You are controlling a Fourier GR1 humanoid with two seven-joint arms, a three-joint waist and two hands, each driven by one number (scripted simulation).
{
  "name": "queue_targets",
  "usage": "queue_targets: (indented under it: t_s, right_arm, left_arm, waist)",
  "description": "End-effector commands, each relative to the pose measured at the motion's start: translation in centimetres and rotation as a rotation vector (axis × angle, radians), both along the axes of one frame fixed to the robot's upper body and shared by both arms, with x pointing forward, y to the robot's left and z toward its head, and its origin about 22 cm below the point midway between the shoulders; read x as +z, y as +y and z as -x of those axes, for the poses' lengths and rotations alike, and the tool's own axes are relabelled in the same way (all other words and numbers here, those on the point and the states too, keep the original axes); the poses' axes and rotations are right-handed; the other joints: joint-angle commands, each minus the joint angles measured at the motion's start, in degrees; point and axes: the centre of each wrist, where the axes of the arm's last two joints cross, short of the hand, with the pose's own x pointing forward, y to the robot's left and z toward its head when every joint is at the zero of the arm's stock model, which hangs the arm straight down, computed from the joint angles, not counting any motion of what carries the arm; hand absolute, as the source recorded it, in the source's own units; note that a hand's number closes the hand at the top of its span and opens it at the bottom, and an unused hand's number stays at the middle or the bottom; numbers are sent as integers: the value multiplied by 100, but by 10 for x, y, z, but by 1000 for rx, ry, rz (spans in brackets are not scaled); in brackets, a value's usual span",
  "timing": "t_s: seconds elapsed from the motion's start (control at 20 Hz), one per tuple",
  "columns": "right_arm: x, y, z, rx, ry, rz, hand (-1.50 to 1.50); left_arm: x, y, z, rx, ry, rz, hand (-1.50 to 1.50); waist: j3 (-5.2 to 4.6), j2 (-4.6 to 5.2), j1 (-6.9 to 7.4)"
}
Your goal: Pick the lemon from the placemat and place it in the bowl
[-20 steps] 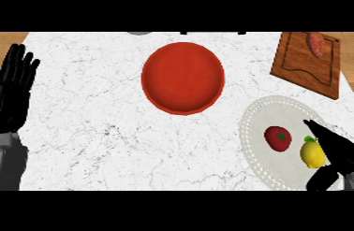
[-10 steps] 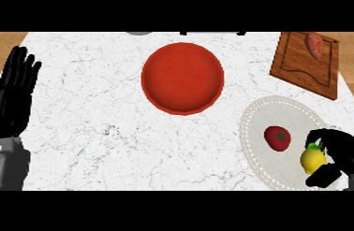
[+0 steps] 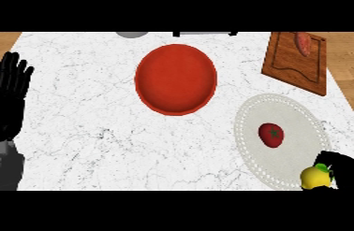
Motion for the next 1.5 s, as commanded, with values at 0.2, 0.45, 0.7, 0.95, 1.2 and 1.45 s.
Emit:
queue_targets:
  t_s: [0.2,0.45,0.7,0.95,1.2,1.45]
  right_arm:
    - [39,41,93,-351,-77,109,150]
    - [97,81,117,-391,-222,153,150]
    - [153,105,126,-277,-438,71,150]
    - [173,118,120,-198,-570,33,150]
    - [176,147,101,-125,-677,-139,150]
    - [184,183,73,-76,-684,-185,150]
  left_arm:
    - [-4,8,12,7,3,-4,0]
    - [8,-9,2,-19,-10,15,0]
    - [9,-4,-3,-18,9,6,0]
    - [8,-10,-4,-41,-7,1,0]
    - [17,-23,-12,-50,-7,1,0]
    - [19,-12,-18,-65,-24,-1,0]
  waist:
    - [66,27,-79]
    - [80,64,80]
    - [73,73,137]
    - [59,80,228]
    - [63,83,295]
    - [60,147,407]
